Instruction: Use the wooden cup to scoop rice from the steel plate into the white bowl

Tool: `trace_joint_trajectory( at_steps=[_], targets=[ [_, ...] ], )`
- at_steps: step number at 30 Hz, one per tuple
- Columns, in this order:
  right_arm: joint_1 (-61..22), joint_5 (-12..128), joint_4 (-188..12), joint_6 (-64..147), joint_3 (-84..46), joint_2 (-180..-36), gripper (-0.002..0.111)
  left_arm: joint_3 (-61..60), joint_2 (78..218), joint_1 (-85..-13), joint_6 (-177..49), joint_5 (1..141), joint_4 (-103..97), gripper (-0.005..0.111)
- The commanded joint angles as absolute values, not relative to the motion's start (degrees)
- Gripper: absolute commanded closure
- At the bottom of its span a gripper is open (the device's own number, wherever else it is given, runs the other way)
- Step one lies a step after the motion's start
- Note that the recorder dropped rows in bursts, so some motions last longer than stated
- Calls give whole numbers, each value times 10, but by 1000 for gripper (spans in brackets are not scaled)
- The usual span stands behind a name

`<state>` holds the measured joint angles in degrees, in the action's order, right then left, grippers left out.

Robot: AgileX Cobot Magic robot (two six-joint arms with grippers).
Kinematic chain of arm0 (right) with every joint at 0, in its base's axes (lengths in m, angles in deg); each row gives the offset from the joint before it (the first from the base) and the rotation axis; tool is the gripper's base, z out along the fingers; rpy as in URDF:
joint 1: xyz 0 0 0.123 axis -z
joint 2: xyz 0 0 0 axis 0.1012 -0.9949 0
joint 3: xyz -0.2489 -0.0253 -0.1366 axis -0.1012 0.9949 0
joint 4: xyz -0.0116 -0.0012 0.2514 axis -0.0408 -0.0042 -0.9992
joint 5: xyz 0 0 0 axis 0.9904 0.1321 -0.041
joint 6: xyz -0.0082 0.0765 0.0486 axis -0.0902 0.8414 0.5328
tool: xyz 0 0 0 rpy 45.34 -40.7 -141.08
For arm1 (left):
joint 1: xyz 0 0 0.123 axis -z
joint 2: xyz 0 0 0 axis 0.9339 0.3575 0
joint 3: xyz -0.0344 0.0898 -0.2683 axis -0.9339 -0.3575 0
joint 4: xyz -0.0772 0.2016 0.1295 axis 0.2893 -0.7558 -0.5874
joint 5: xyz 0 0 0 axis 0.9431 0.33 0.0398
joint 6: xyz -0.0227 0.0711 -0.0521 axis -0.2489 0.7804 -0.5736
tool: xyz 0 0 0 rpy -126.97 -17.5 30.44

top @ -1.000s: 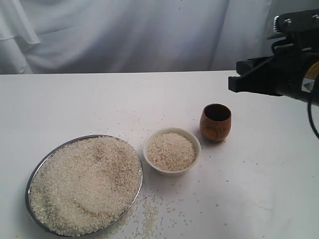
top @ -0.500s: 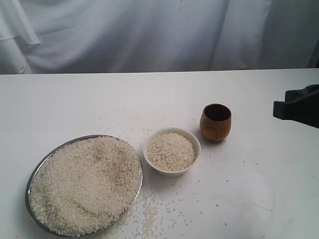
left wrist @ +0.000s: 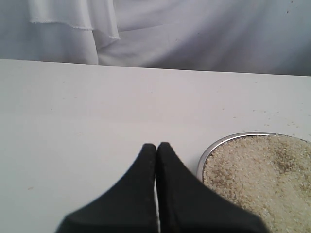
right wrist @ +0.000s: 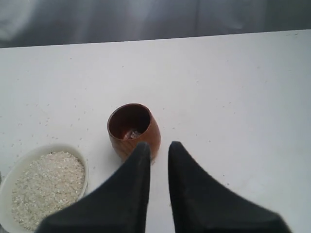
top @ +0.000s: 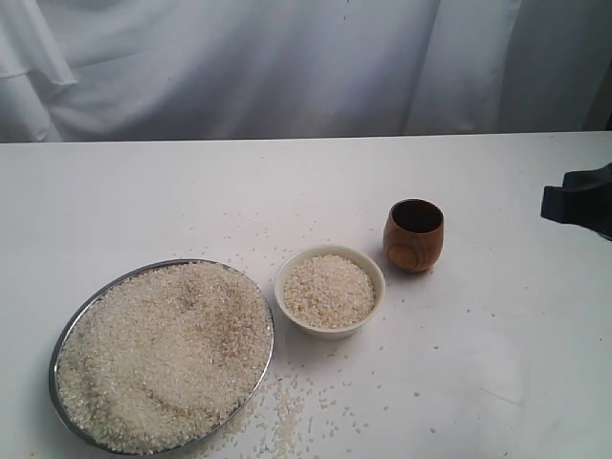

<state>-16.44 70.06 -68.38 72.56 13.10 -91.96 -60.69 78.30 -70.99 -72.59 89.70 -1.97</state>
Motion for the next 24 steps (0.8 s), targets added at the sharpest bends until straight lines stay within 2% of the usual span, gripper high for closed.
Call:
trace_joint_trajectory(
  at_steps=[1,5,10,24],
  targets=[
    [-164,705,-681,715,133,-873,95,-610,781,-711,-726,893,-19,107],
    [-144,734,-680,681,134,-796,95,-610,781,-711,-726,893,-19,107],
    [-38,790,-657,676,170,-617,95,-610,781,-711,-726,893,-19,107],
    [-26,712,-717,614,312,-452,96,-610,781,-711,-726,893,-19,107]
  ],
)
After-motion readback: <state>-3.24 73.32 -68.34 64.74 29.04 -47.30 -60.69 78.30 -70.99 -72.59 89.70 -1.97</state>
